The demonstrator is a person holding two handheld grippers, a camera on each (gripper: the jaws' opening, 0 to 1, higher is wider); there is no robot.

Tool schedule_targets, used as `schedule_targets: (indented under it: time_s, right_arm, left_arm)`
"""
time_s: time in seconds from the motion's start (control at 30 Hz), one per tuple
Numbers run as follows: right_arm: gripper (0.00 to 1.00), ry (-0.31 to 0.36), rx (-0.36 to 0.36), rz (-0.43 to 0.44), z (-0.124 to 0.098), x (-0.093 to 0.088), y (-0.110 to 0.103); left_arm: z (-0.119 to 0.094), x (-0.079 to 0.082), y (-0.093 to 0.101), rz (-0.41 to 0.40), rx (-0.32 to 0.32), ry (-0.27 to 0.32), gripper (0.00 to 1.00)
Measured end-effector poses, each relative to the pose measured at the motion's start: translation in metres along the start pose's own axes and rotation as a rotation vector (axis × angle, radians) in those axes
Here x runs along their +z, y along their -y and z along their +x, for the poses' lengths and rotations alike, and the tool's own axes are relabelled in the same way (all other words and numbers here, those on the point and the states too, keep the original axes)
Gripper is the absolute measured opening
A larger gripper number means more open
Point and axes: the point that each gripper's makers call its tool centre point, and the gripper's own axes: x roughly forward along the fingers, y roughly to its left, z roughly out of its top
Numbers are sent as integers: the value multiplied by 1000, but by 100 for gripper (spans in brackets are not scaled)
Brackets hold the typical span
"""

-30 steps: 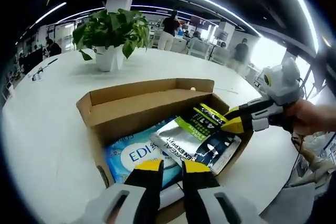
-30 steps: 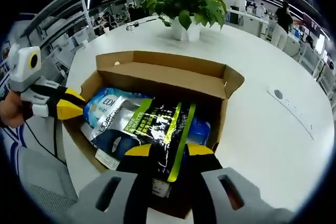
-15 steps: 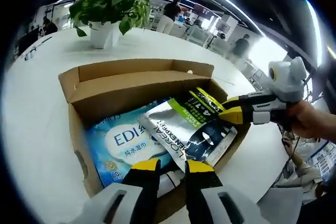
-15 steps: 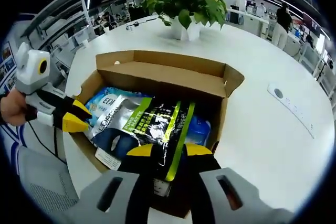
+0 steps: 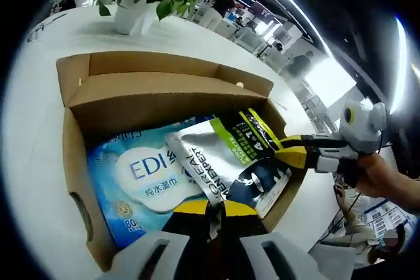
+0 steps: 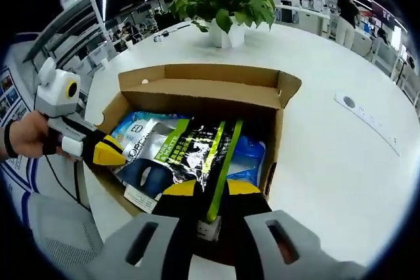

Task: Operate the shoe box by opening the lid, removing the specified soft item, and placing it in the target area until the item is outside and the box remains undamaged.

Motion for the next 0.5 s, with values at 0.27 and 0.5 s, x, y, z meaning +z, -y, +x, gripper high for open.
schedule_targets:
  time_s: [0.27, 0.5]
  right_arm:
    - [0, 42, 19, 34, -4, 4, -1]
    - [0, 63, 26, 50, -9, 6, -2]
  left_arm:
    - [-1, 1, 9, 20, -20, 19, 1]
    - [-2, 5, 14, 46, -7, 26, 0]
